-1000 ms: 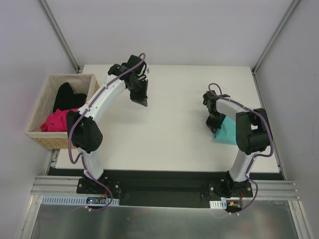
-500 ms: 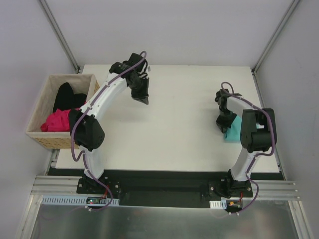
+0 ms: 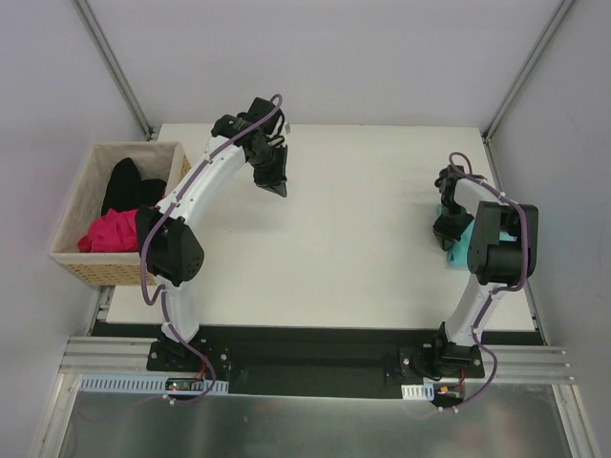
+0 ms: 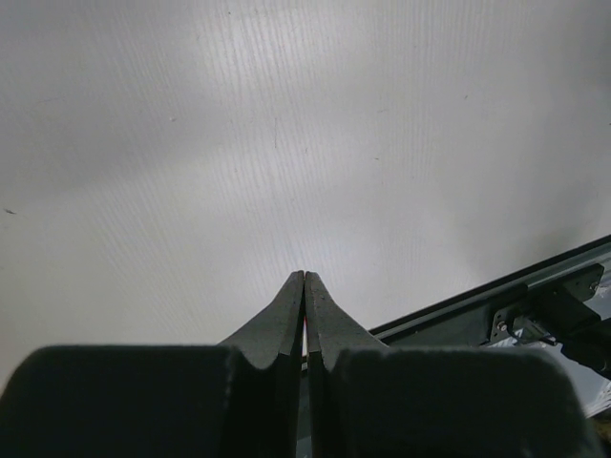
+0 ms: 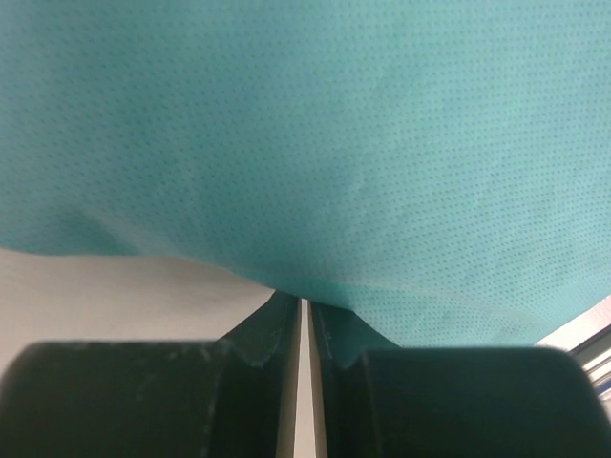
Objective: Fold and stack the t-shirts
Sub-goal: Put the neatly folded tshirt into the corner of the board with the right arm
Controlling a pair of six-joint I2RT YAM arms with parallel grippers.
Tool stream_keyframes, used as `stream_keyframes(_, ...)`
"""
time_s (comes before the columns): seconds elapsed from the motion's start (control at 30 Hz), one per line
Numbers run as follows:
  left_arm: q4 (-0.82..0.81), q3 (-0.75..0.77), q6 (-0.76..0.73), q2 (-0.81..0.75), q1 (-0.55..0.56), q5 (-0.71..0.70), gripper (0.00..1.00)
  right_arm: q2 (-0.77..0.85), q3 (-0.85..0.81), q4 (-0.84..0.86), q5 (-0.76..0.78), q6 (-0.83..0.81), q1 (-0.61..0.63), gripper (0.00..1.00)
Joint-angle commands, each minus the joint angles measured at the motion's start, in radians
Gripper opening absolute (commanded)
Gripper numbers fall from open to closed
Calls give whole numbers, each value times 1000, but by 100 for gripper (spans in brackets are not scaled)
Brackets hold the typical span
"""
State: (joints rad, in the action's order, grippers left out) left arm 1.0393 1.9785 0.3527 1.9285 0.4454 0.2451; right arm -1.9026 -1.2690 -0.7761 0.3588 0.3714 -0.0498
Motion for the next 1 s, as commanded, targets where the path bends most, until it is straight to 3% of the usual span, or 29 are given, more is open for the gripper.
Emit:
stream_keyframes(0.0,31,59,14,13,4,26,0,-27,-38,-23,11,-17,-44,9)
stream_keyframes(0.63,47,102,20,33,4,43,0,-50,-66,-28,-17,-26,-82,10)
stream_keyframes(0.7,47,102,19,36,4,43,0,-44,-66,-26,-11,-29,-76,13)
stream_keyframes(0.77,47,103,19,38,4,42,0,-26,-66,-25,5,-41,-55,23)
stream_keyframes(0.83,47,103,19,41,4,42,0,-6,-67,-19,29,-48,-24,42)
stream_keyframes(0.97,45,109,15,44,4,46,0,-6,-111,-37,34,-55,19,47)
